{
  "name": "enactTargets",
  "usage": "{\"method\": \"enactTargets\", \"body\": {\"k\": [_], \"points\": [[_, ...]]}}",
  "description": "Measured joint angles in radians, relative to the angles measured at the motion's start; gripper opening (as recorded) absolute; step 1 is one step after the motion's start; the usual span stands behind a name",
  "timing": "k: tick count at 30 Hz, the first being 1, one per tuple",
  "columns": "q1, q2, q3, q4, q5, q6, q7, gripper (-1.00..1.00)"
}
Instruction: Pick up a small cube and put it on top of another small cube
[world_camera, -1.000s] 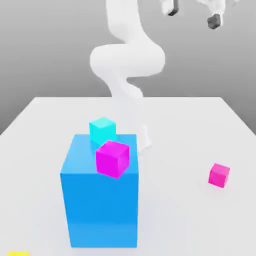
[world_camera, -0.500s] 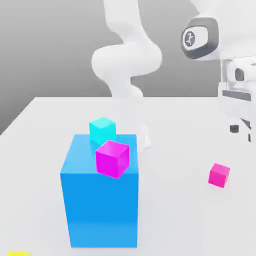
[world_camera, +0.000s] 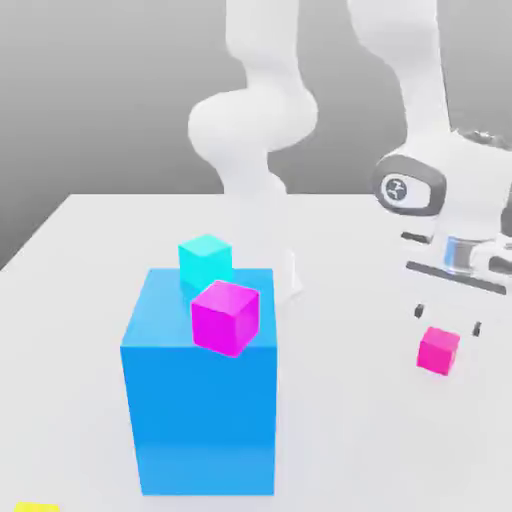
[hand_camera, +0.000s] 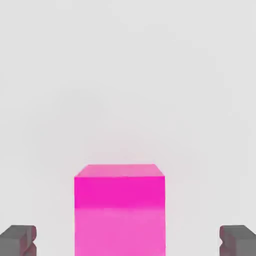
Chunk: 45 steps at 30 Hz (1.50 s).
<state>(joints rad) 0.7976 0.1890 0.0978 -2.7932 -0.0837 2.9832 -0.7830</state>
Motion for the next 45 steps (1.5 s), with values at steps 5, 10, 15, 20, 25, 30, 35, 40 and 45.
{"method": "enactTargets", "body": {"k": [5, 10, 15, 20, 25, 30, 35, 40, 45], "points": [[0.052, 0.095, -0.059, 0.017, -0.026, 0.076, 0.018, -1.00], [0.053, 0.094, -0.059, 0.017, -0.025, 0.074, 0.017, -1.00], [0.015, -0.065, -0.004, -0.013, 0.048, -0.054, -0.036, -1.00], [-0.090, -0.237, -0.046, -0.005, 0.012, -0.236, 0.080, -1.00], [-0.241, -0.408, -0.106, 0.045, -0.040, -0.454, 0.300, -1.00], [-0.410, -0.580, -0.171, 0.095, -0.055, -0.670, 0.497, -1.00], [-0.587, -0.747, -0.234, 0.144, -0.053, -0.883, 0.679, -1.00], [-0.740, -0.855, -0.291, 0.152, -0.047, -1.002, 0.810, -1.00], [-0.758, -0.818, -0.308, 0.061, -0.056, -0.875, 0.819, 1.00]]}}
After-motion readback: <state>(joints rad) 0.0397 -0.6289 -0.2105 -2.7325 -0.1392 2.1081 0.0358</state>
